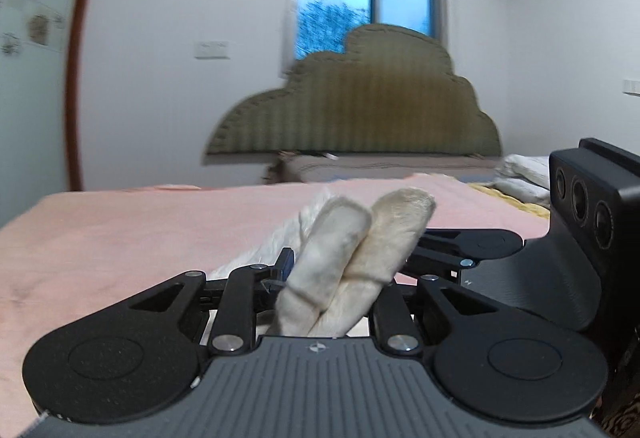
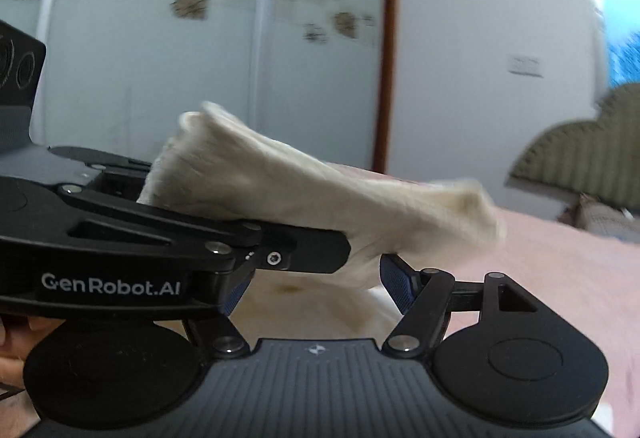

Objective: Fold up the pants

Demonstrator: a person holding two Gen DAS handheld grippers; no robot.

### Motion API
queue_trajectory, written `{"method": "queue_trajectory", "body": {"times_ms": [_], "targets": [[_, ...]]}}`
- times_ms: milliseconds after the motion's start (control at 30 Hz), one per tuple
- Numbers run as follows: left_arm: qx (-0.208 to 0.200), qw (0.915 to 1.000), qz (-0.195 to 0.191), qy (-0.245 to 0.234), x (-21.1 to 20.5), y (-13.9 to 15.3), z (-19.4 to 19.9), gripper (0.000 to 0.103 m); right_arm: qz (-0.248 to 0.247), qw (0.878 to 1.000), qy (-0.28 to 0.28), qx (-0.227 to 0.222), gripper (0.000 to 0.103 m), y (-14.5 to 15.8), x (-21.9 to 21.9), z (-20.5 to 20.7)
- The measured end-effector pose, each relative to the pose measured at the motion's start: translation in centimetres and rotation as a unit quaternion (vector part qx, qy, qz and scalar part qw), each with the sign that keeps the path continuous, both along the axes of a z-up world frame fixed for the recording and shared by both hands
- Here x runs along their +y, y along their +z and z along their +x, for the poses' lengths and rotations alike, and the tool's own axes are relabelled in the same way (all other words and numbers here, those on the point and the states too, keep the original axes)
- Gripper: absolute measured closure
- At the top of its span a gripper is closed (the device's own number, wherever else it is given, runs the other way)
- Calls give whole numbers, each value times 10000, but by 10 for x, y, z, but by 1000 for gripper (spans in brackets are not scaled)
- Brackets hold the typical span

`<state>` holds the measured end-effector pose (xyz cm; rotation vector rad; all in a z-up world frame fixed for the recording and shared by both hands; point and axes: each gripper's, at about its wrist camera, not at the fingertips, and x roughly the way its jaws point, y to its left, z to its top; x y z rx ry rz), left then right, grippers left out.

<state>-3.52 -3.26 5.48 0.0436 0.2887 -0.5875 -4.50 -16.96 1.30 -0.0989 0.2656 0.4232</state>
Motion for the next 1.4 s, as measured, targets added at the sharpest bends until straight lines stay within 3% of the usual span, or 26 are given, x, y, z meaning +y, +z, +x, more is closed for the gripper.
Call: {"method": "queue_trajectory", "body": {"times_ms": [367,767,900,1033,1100,1233,1300,1367,1400], "targets": [[249,9976,-12,-644,-84,-18,7,82,94,9979,-624,129,32,-12,-57,-14],[525,9904,74,-1275,-140,-44,1,80,96,9913,-1249,402,32,-26,-95,-32],[896,9848,220,-1470,-147,-57,4,72,85,9864,-1477,713,32,-35,-100,-35],[1454,9721,462,-1781,-143,-65,8,56,-236,9741,-1840,1294,32,-43,-96,-42],[1486,9673,544,-1980,-138,-64,2,50,-121,9667,-2082,1485,32,-43,-101,-54],[1338,9569,206,-2571,-108,-53,-12,36,362,9471,-2695,1704,32,-39,-118,-86],[1017,9641,65,-2451,-87,-44,-13,25,294,9335,-3147,1694,32,-32,-123,-98],[657,9797,-15,-1892,-66,-38,-5,14,230,9214,-3563,1535,32,-19,-124,-101],[516,9868,-25,-1532,-56,-38,3,11,285,9209,-3633,1383,32,-12,-123,-100]]}}
